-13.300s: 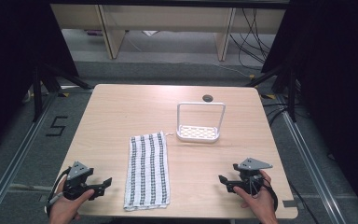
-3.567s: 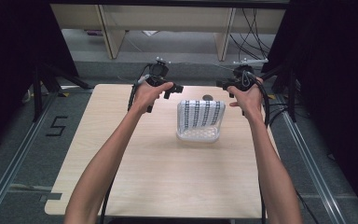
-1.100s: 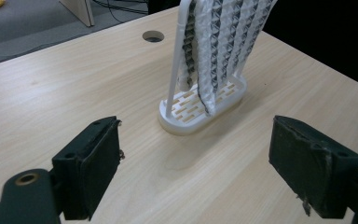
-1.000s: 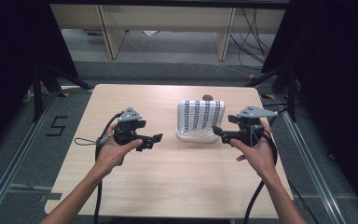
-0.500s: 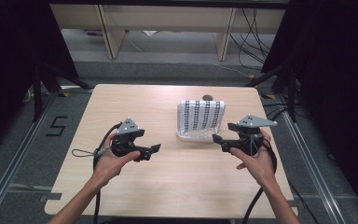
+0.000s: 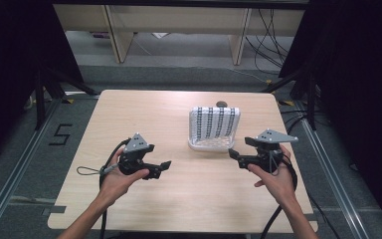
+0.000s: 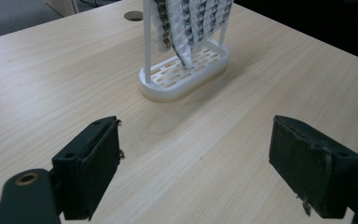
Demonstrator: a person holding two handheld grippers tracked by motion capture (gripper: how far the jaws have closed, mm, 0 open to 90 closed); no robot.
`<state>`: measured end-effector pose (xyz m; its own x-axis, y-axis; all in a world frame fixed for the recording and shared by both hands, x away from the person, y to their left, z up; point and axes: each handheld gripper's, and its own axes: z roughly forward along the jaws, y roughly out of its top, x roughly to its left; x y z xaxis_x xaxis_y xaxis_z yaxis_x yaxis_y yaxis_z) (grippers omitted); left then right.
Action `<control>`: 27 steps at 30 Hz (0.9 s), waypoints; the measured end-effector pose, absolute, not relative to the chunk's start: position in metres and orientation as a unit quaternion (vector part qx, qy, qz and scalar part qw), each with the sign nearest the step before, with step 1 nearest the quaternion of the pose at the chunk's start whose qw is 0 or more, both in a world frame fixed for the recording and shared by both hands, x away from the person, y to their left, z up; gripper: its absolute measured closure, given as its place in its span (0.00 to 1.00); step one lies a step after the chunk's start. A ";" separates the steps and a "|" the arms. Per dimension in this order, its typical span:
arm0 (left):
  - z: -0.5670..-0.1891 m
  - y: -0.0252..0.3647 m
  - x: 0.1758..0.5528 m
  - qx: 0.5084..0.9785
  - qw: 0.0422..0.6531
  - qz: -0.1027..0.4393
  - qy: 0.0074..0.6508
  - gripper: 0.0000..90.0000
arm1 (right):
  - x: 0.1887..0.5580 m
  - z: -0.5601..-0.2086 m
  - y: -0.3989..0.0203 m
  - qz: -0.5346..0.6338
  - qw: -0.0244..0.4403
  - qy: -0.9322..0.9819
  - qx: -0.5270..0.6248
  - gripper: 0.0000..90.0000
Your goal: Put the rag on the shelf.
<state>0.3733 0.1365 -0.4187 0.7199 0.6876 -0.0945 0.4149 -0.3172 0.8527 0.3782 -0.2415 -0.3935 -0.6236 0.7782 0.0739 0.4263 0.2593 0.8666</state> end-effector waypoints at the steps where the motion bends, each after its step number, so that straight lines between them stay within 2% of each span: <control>1: -0.419 0.138 0.373 0.805 0.464 0.146 0.339 0.18 | 0.377 -0.394 -0.241 0.469 0.186 0.767 0.397 0.28; 7: -0.422 0.139 0.368 0.798 0.471 0.149 0.345 0.18 | 0.374 -0.397 -0.242 0.469 0.193 0.771 0.385 0.28; 8: -0.422 0.140 0.368 0.799 0.471 0.147 0.343 0.18 | 0.372 -0.398 -0.241 0.476 0.182 0.767 0.390 0.28; 15: -0.427 0.144 0.363 0.798 0.474 0.146 0.343 0.18 | 0.367 -0.403 -0.243 0.470 0.189 0.773 0.381 0.27; 19: -0.430 0.145 0.361 0.800 0.471 0.144 0.343 0.18 | 0.363 -0.406 -0.243 0.467 0.174 0.775 0.390 0.27; 24: -0.433 0.144 0.358 0.799 0.470 0.144 0.345 0.18 | 0.361 -0.411 -0.245 0.467 0.183 0.779 0.378 0.27; 27: -0.437 0.144 0.357 0.800 0.474 0.141 0.340 0.18 | 0.360 -0.414 -0.243 0.475 0.173 0.773 0.384 0.27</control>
